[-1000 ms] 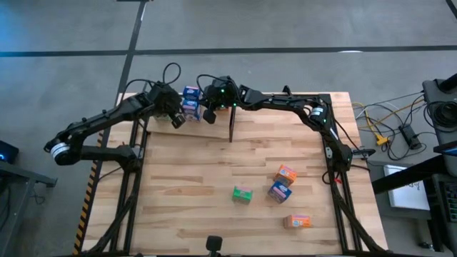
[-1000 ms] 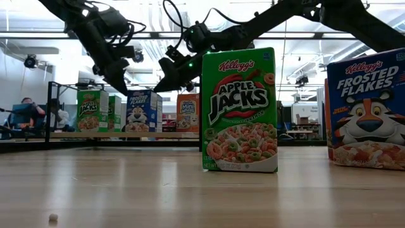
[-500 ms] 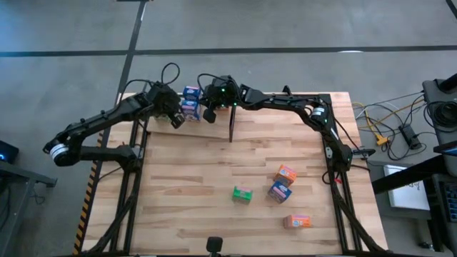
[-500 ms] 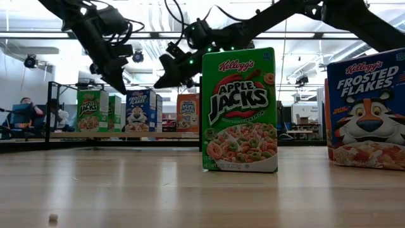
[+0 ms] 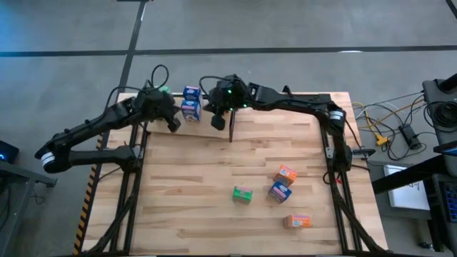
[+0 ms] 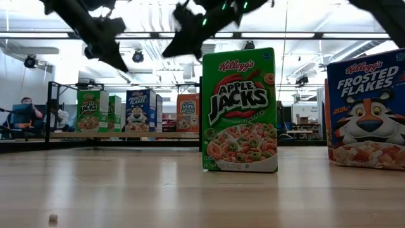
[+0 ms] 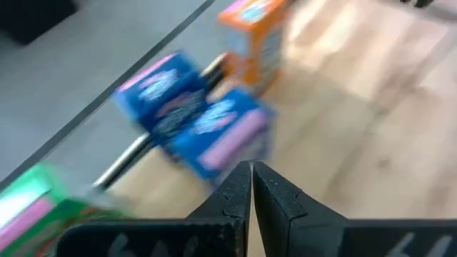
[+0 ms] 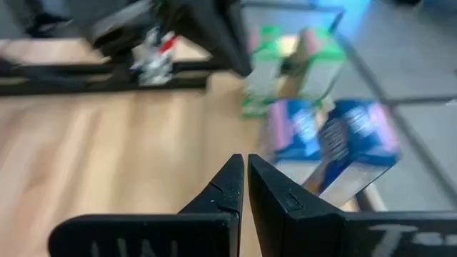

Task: Stack cereal on shelf
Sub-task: Put the top orange cereal box on the shelf aligned with the orange cereal box

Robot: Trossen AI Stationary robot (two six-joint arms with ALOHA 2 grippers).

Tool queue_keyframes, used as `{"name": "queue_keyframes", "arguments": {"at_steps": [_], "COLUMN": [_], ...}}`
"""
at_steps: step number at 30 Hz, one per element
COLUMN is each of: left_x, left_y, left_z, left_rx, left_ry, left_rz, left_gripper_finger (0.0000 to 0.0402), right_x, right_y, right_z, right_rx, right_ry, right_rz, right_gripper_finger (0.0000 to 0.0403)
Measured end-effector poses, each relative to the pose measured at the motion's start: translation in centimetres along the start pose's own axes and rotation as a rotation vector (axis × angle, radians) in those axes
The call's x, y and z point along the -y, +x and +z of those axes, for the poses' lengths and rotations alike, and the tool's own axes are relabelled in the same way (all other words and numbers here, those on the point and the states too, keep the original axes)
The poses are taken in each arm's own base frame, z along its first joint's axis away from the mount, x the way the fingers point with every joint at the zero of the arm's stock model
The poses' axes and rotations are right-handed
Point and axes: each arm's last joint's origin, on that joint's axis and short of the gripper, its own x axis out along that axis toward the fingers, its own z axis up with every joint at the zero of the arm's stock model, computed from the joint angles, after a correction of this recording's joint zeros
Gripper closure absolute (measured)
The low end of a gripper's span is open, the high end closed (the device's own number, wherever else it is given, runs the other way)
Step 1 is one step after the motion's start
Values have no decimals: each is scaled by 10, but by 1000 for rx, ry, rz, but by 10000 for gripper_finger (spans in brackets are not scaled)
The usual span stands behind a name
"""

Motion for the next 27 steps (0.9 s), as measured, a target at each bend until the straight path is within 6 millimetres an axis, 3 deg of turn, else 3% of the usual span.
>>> {"name": "queue_keyframes", "arguments": {"at_steps": [6,12,19,27], "left_x": [36,75,113,151], "left_y": [-22,-42,-61,-78], "left_z": [2,3,-4,-23], "left_rx": [119,247,332,419], "left_ry": [57,148,222,265], "left_rz": [-186,-377,-475,-543], "left_gripper_finger": [401,402,401,401], "right_x": [-47,-83,-127,-192], "right_y": [-49,-82,-84,-79], "right_z": [17,12,-9,-22], "right_rx": [-102,-242,-401,-491], "right_ry": [52,195,302,279], "right_rz": [93,151,200,205], "right_gripper_finger": [390,390,390,390]}}
